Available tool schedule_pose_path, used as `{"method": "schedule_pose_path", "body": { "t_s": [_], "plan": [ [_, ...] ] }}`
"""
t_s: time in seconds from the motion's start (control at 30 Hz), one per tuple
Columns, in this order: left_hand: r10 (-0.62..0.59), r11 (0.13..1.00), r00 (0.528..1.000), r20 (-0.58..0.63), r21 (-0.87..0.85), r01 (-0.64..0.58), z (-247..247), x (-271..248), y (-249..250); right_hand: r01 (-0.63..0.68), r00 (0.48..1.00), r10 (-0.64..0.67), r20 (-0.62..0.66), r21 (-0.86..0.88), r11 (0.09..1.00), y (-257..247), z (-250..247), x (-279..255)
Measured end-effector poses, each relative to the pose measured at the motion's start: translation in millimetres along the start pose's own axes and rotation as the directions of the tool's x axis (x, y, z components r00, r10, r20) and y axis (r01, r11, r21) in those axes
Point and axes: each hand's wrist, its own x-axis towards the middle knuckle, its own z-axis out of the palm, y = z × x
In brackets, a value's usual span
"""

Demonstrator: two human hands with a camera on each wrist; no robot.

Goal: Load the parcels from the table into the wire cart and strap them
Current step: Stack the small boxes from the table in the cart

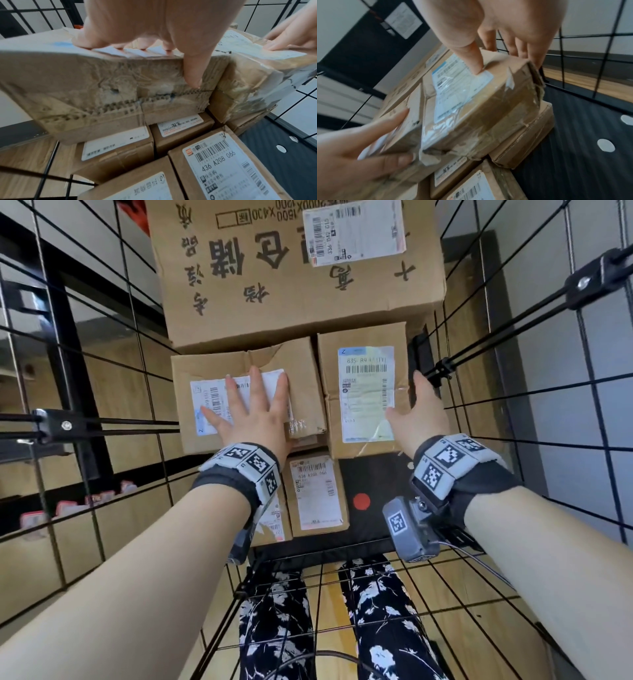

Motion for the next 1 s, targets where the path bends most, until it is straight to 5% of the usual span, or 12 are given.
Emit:
{"method": "schedule_pose_path", "body": {
  "t_s": [0.13, 0.7, 1.0],
  "plan": [
    [0.0, 1.0, 1.0, 0.007, -0.006, 0.0, 2, -1, 1, 0.192, 0.981, -0.194, -0.006, -0.122, 0.974, -9, 7, -10],
    [-0.048, 0.996, 0.999, 0.005, -0.07, 0.048, -41, -28, -3, 0.171, 0.983, -0.149, 0.105, -0.245, 0.954, -44, -9, -39],
    [0.141, 0.956, 0.956, -0.258, -0.214, -0.199, -129, -99, -29, 0.276, 0.961, -0.266, 0.08, -0.397, 0.875, -129, -50, -127]
  ]
}}
